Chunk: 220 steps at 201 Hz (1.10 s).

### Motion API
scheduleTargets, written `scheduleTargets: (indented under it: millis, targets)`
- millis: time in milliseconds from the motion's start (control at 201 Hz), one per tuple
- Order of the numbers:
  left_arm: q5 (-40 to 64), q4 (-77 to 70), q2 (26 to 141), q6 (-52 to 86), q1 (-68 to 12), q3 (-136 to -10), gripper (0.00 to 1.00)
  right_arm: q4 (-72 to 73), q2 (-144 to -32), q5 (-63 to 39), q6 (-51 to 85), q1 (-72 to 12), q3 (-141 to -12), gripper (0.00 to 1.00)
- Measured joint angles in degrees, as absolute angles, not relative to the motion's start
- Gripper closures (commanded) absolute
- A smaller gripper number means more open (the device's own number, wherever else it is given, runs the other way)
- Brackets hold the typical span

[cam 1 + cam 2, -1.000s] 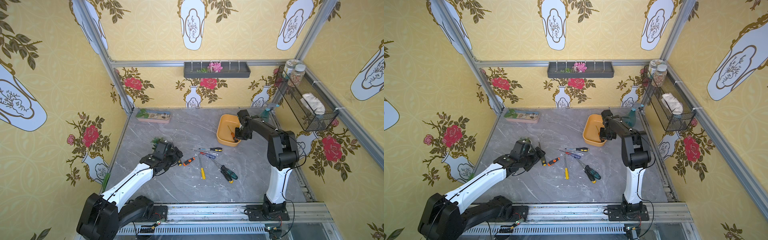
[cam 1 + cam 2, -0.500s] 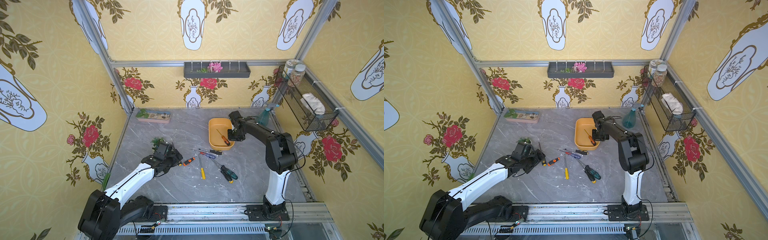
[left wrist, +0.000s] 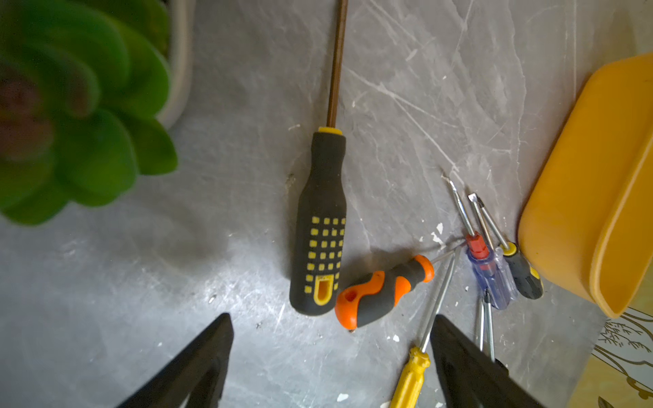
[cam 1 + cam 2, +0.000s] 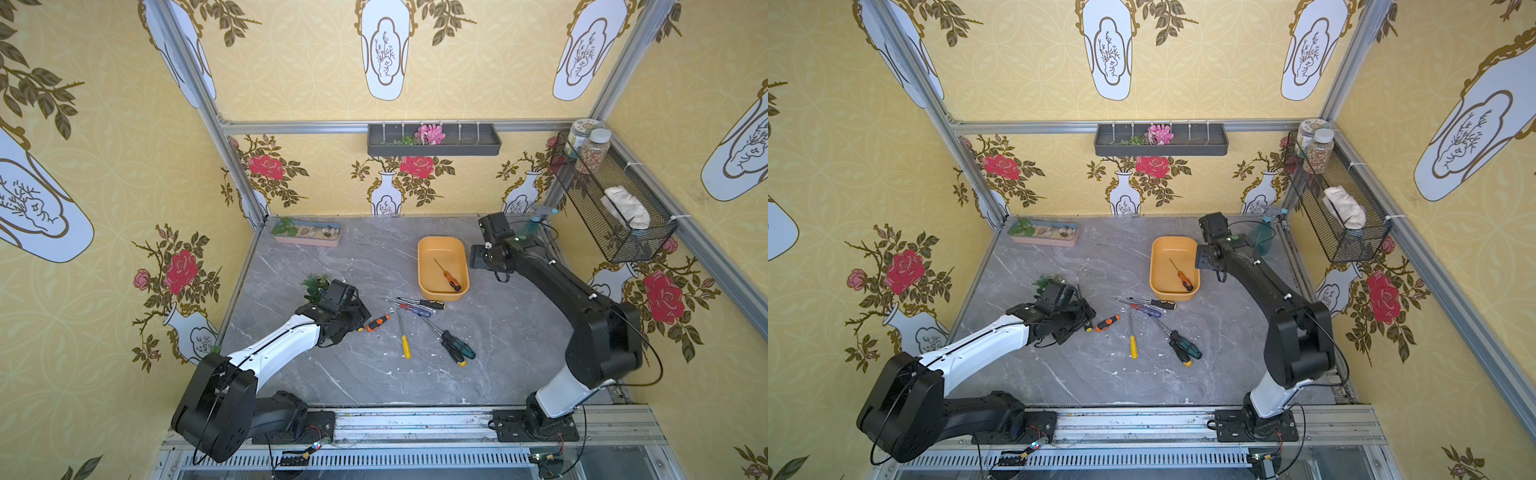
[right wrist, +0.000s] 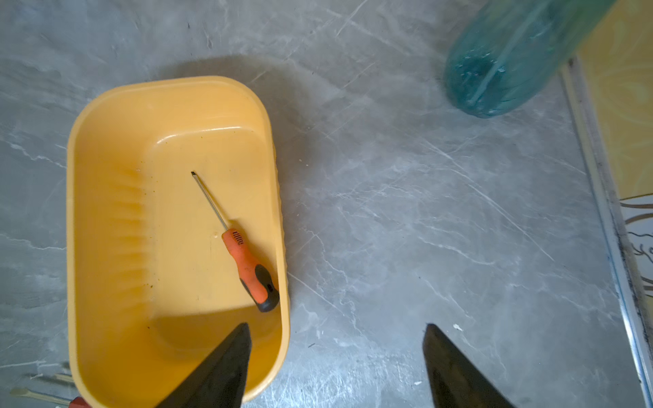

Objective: Put the screwdriver on the desktop into the storage box
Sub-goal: Pick up the screwdriver from the center of the board.

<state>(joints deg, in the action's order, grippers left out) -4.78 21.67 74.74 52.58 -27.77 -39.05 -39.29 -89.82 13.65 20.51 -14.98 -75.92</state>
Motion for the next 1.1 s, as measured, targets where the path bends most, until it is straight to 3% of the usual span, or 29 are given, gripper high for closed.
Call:
scheduleTargets:
  millis: [189,463,592,1095]
  targets:
    - [-5.5,20.8,79.0,51.4,-27.8,-41.2,0.13,-36.9,-78.7,10.5,19.6,-11.8,-66.5,0.03]
    - [-8.9,21.0,86.8,48.2,-27.8,-46.2,0.35,-37.6,-74.4,6.1,24.2,-11.9,-61.5,0.03]
    - [-9.4,21.3,89.6,46.8,-27.7,-46.7,0.40,-37.5,-73.6,5.9,25.5,-11.9,-60.6,0.04]
    - [-11.8,22.4,94.1,43.1,-27.7,-49.4,0.91,-37.6,-72.1,4.9,28.3,-11.9,-57.9,0.09]
